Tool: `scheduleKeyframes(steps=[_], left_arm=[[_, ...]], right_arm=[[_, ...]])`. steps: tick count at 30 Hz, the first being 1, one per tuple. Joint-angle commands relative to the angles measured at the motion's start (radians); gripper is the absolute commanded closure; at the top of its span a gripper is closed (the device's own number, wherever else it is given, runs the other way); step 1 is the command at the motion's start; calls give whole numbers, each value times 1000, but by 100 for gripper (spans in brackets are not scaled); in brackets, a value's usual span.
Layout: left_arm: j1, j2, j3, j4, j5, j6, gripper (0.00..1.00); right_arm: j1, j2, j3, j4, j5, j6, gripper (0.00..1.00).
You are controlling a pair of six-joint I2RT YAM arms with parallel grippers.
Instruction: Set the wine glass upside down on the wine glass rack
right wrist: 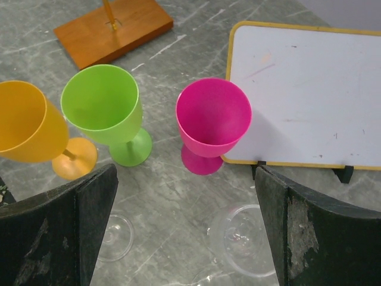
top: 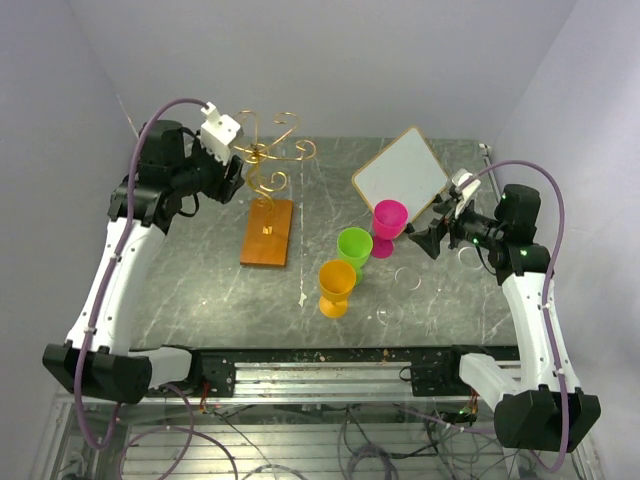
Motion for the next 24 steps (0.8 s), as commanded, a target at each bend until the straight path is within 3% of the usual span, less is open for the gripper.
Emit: scheduleKeyframes(steps=[1,12,24], left_arm=[[-4,-99,-26,85,-126,-110,93],[-5,-185,-128,86,-206,-147,92],[-5,-261,-229,110,-214,-166,74]], right_arm=[[5,-10,24,18,54,36,0],[7,12,84,40,148,87,0],[21,20,116,21,216,135,0]])
